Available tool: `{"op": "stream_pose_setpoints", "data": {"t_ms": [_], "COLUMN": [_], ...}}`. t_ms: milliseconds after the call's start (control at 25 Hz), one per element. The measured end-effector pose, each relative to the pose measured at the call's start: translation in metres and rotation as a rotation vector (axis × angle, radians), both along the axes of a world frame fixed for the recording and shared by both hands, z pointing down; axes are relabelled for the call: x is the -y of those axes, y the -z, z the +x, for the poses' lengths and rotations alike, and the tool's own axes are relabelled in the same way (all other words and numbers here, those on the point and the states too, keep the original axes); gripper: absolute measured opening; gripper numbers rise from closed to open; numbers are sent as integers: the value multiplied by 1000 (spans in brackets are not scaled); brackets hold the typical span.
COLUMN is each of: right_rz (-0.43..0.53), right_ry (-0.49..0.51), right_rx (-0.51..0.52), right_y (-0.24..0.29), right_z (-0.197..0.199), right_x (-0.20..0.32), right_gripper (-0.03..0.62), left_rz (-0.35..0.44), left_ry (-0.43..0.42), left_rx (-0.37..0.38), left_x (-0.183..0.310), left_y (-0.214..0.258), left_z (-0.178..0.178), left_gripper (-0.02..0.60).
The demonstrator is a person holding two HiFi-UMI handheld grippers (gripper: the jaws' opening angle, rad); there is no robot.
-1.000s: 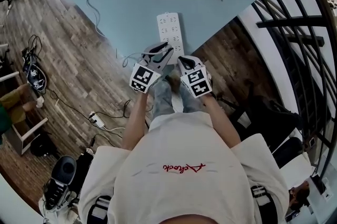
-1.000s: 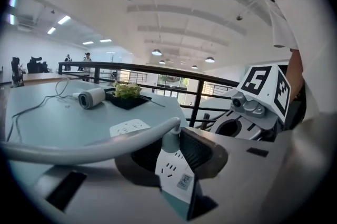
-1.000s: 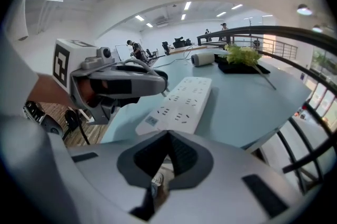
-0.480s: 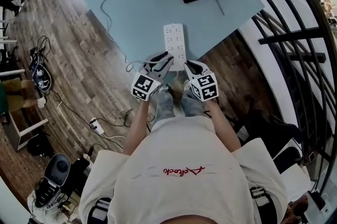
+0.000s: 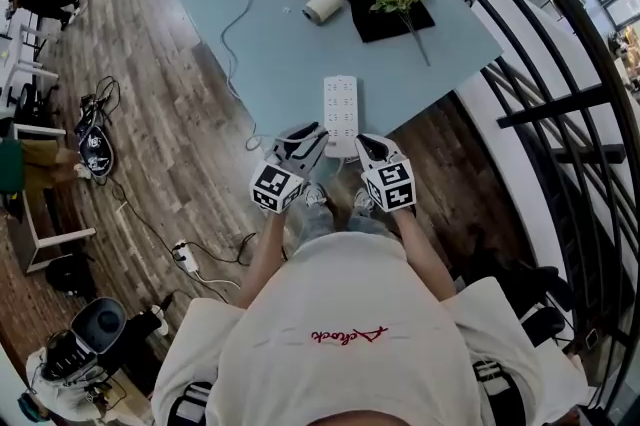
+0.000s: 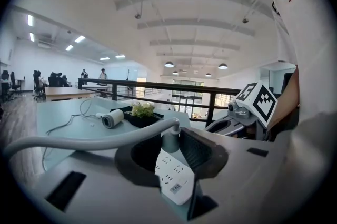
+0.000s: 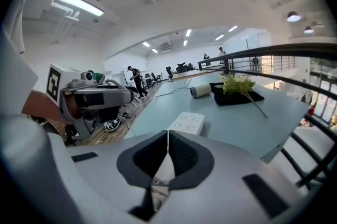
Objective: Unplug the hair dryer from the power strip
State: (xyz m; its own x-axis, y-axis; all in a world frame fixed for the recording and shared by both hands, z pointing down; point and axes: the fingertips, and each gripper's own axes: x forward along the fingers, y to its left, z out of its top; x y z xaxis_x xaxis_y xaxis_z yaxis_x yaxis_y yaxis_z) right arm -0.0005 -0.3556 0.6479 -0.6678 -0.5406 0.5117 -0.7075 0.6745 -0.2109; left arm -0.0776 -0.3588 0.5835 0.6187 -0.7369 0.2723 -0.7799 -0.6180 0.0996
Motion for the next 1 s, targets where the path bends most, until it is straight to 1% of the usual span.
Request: {"op": "stream_pose_setpoints", "data": {"t_ms": [160, 320, 440, 640, 760, 1000], "right_rz": [73, 144, 167, 196, 217, 261], "right_ry": [4, -4, -5, -4, -17, -42], "right_rx": [46, 78, 91, 92, 90, 74], "right_y": [25, 45, 52, 64, 72, 89], "right_z": [1, 4, 5, 0, -4, -27], "right_x": [2, -1, -9, -19, -30, -69], "right_gripper": [18, 18, 18, 18, 17, 17], "left_rz": [20, 55, 72, 105, 127, 150], "left_ry": [41, 63, 70, 70, 56, 24], "left_rx": [-23, -36, -45, -67, -83, -102], "left_x": [-12, -25, -34, -42, -53, -94], "left_y": [17, 31, 37, 49, 56, 64], "left_z": [-3, -3, -4, -10, -15, -38], "left_gripper": [107, 107, 107, 107, 107, 107]}}
